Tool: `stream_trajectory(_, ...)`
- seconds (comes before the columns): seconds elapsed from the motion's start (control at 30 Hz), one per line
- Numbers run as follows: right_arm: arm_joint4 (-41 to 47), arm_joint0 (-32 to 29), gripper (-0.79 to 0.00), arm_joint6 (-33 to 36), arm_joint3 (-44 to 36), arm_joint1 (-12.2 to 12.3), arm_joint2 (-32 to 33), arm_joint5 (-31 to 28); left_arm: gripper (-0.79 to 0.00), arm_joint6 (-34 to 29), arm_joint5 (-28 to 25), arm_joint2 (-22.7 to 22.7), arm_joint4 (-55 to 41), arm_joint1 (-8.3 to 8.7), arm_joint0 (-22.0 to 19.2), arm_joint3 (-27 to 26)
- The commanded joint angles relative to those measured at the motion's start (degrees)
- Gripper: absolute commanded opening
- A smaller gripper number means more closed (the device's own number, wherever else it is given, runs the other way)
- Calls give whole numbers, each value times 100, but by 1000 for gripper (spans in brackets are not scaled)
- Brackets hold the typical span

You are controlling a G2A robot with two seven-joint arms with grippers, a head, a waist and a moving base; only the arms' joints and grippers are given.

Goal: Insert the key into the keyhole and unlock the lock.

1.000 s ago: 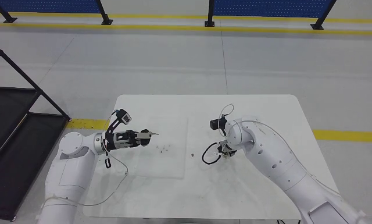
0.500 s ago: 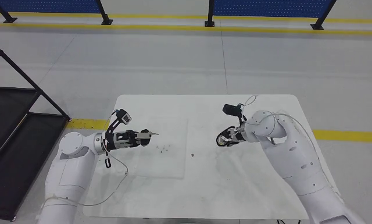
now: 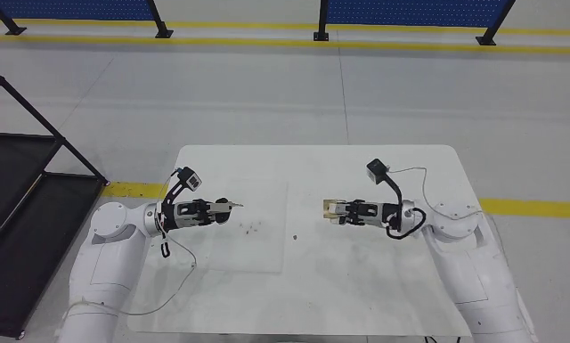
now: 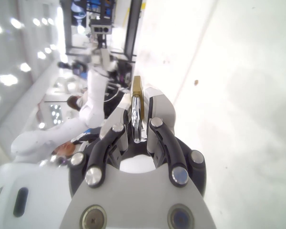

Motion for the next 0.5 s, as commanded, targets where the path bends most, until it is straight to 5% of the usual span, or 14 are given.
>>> stream_trajectory(0.0, 322, -7, -785, 78, 62, 2, 12, -91, -785, 0, 0, 0, 0, 0, 0, 0)
stream_trajectory(0.47, 973, 21, -785, 323, 204, 4, -54, -359, -785, 0, 0, 0, 0, 0, 0, 0)
